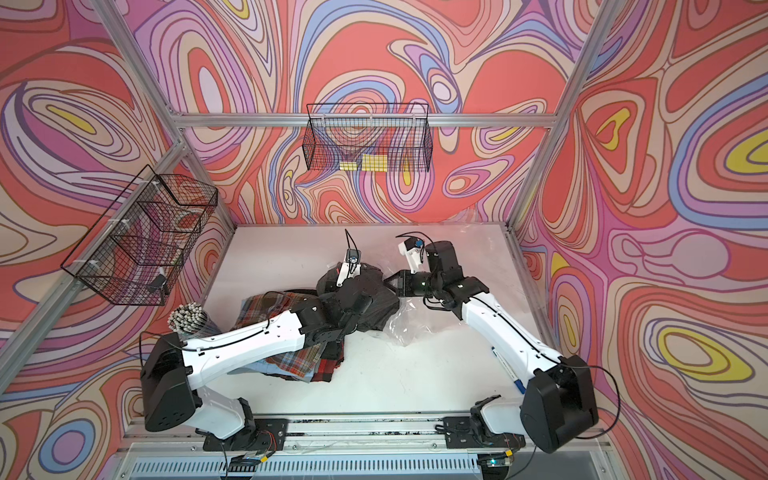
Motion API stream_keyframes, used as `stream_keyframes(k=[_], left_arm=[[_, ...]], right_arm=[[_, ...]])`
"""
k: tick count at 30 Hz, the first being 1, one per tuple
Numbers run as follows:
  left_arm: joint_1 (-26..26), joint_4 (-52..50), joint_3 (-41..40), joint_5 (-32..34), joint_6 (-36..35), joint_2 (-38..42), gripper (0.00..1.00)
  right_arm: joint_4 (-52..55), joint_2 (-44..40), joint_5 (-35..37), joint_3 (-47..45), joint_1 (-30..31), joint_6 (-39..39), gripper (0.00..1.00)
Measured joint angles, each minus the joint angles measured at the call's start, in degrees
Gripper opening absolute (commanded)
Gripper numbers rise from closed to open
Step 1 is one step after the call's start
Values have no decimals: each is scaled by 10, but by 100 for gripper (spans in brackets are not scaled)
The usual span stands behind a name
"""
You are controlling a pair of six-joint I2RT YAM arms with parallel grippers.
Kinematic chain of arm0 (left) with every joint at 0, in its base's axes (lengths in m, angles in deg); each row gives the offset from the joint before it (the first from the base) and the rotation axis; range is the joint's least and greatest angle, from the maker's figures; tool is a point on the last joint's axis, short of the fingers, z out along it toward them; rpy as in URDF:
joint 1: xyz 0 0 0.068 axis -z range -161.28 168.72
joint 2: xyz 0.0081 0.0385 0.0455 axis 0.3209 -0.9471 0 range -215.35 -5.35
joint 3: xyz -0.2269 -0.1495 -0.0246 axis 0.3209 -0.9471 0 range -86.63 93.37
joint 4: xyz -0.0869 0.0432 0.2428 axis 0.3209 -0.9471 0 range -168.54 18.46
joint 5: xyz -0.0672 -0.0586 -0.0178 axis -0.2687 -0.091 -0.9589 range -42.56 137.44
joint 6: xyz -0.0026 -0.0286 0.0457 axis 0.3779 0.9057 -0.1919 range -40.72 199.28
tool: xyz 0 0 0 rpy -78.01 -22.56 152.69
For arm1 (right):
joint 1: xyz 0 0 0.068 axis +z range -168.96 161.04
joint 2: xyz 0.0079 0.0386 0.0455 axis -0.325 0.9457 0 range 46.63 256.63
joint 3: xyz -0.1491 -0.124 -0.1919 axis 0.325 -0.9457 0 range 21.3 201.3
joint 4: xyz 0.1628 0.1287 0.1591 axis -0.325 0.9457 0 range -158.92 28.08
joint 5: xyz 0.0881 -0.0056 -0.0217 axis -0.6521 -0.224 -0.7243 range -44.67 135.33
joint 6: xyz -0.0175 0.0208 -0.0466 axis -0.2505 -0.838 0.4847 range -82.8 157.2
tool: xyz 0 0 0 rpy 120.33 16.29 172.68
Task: Take the shirt out of the vacuum bag
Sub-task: Place the shirt at the center of the board.
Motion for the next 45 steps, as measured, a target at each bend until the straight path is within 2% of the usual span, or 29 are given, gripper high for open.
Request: stream_keyframes(k=[10,13,15,17,20,29,33,35,39,45], left_arm=[[-31,59,-38,71,-175,114,0],[-38,70,-48,98,-200,156,0],[-39,63,-61,119,-192,179,0],[-39,28,-79,139,-153,200,0],[-40,-75,-101,163,-42,221,0],[-47,-491,-118,174,468,211,0],[-47,-586,-136,161,612,203,0],[-47,-603,-149,151,648,204,2],[-47,-605,-176,133,674,218,35],[-47,-509,-214,103,610,297,67]], right_arm=[[-10,12,-16,2,0,-7,0],[-18,16,-21,2,0,-14,0],[-24,17,-24,2,0,-17,0],[-29,18,-27,2,1,-20,0],[-32,18,-32,2,3,-24,0],[-29,18,-37,2,7,-28,0],[-27,18,-37,2,10,-28,0],[-27,18,-37,2,12,-28,0],[-28,18,-36,2,15,-30,0],[-28,18,-34,2,18,-31,0]])
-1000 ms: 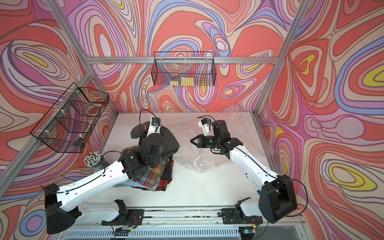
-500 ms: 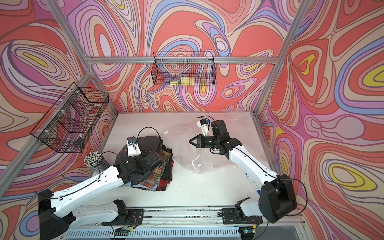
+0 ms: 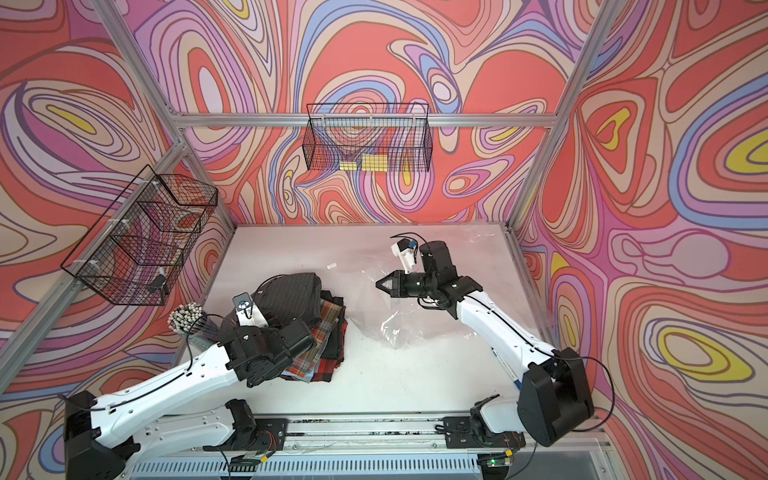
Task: Take the shirt out of the vacuum bag
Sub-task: Place the shirt at the center of the board.
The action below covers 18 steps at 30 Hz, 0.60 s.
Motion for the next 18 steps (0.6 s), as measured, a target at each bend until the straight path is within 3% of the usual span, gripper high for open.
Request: stream_keyframes(k=[1,2,9,12,13,18], left_arm=[[0,18,-8,-7,-14,11,69],[0,41,-18,-16,-29,23,77],[2,117,-30,-69,-88,23,82],[16,119,-5,-79,-96,4,83],[23,117,6,-79,-96,-1,98],[46,92,68,-82,-71,-12,99]], right_arm=[[0,0,0,0,0,-1,0],[0,0,1,0,0,-1,0],[0,0,2,0,1,-3,0],[0,0,3,0,3,-3,0],[0,0,3,0,4,-3,0],[0,0,5,0,4,-3,0]])
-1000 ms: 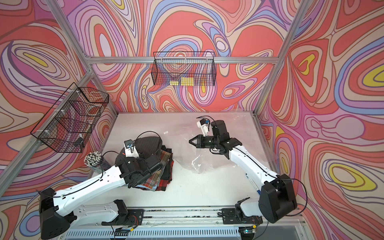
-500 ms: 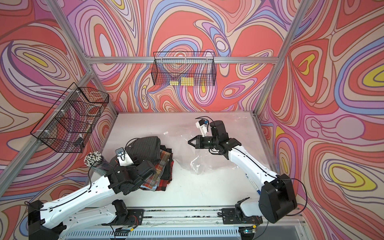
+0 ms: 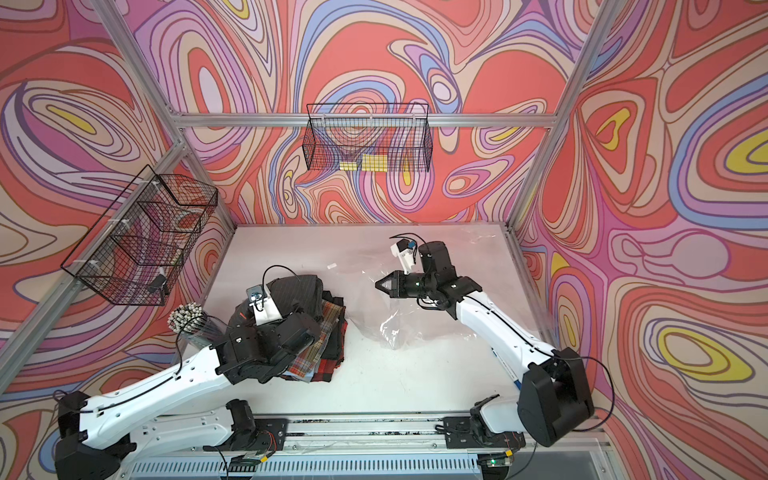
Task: Take the shirt out of the vacuum bag
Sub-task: Place the shirt at the center of the board.
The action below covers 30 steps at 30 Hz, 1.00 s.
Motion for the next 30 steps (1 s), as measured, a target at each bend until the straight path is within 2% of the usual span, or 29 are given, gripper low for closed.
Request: stream_keyframes(k=[7,16,22,26,30], left_arm=[[16,-33,5,-19,45,21,99],[68,-65,12,-24,90,21,99],[95,-104,40,-32,146,13,99],[126,-81,40,-36,135,13,99],[160,3,27,-34,78,29,99]], right_arm=[[0,0,0,0,0,0,0],[0,1,1,0,1,0,0],[0,11,2,0,2,2,0],[0,21,5,-1,2,7,0],[0,33,12,-2,3,10,0]])
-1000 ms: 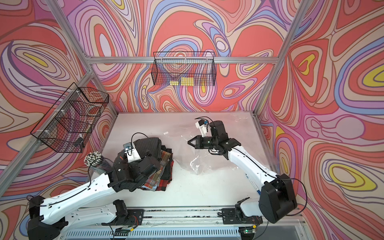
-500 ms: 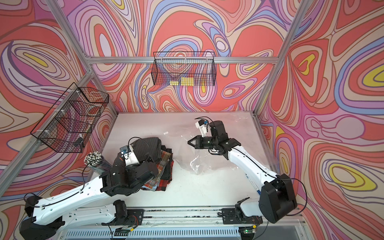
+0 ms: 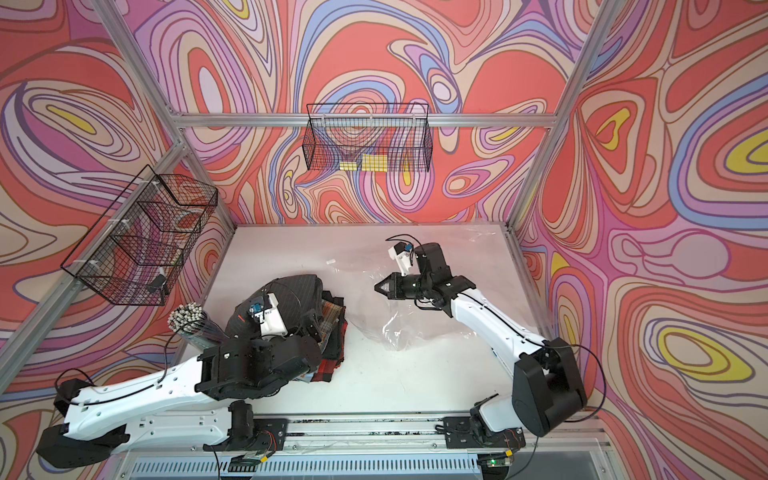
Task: Take the shirt out of the vacuum bag
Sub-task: Place the shirt at the center of the board.
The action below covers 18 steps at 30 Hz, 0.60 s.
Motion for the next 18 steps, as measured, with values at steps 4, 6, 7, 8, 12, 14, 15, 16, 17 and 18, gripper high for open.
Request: stream_keyframes(k=[4,6,7,8,12,14,15,16,17,18], left_arm=[[18,110,-26,1,-89,53,99],[19,145,-29,2,-123,76,99],[19,157,-29,6,-134,84,99],[19,159,-28,10,-139,88,99],[19,162,-29,28,-149,90,99],[19,184,-50,31,-161,100,99],[19,209,-74,30,-176,115,99],[19,241,-100,29,-197,135,99],[19,274,-125,26,-223,154,99],[19,306,-147,23,-251,173,99]], right_arm=[[4,1,13,-5,0,11,0],[9,6,19,-5,0,18,6],[11,11,22,-5,0,21,8],[13,17,24,-5,0,23,11],[12,34,27,-9,0,27,36],[12,34,28,-10,0,31,53],[10,34,28,-10,0,30,63],[10,34,29,-10,0,31,71],[11,34,32,-10,0,35,78],[14,34,35,-10,0,37,88]])
